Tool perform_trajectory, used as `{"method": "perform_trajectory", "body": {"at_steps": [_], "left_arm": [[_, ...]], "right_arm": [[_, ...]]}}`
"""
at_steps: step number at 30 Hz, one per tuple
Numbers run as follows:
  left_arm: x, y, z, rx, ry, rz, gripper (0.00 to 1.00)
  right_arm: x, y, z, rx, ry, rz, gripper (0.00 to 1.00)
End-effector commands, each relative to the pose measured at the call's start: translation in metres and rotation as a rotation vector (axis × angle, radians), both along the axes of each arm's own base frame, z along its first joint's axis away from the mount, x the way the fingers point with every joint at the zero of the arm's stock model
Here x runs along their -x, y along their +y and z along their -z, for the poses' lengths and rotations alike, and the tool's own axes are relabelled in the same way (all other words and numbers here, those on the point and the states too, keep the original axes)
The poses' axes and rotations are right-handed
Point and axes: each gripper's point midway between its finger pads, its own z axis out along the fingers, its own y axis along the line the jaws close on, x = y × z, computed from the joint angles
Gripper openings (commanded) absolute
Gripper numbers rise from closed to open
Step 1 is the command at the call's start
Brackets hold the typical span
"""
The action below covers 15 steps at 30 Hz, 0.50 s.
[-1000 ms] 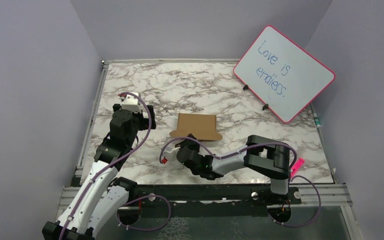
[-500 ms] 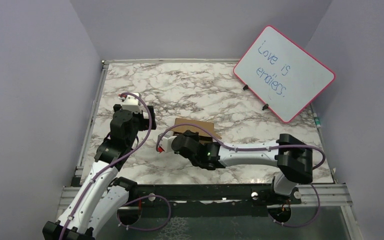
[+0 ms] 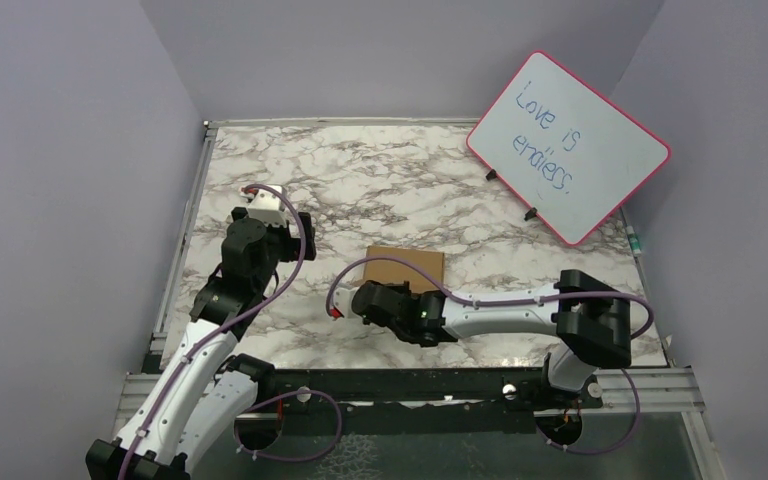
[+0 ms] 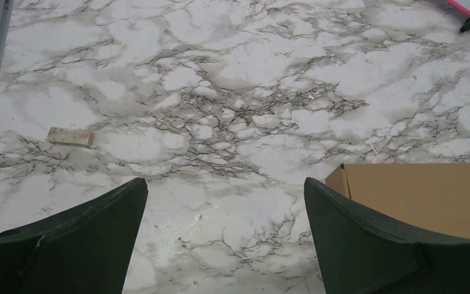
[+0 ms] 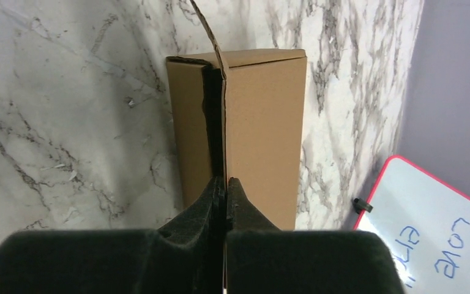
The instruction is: Fold the paper box
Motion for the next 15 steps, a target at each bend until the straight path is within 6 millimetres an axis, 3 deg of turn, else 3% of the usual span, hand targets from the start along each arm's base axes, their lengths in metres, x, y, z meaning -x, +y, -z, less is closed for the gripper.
{"method": "perform_trajectory", "body": {"at_steps": [1,6,15], "left_arm": [[-0.002,-0.008,-0.001,0.015,-0.012,0.046,0.99],[-0.003,-0.02,0.008,0.031,0.027,0.103,0.99],[0.012,-0.067,0.035,0.215,0.22,0.27,0.96]], "right_arm": [[0.018,-0.004,0.028,0.013,0.096,-0.01,0.07],[0.024,-0.006,0.031,-0.032,0.139,0.025,0.27],[0.03,-0.009,-0.006,-0.216,0.18,0.104,0.6]]}}
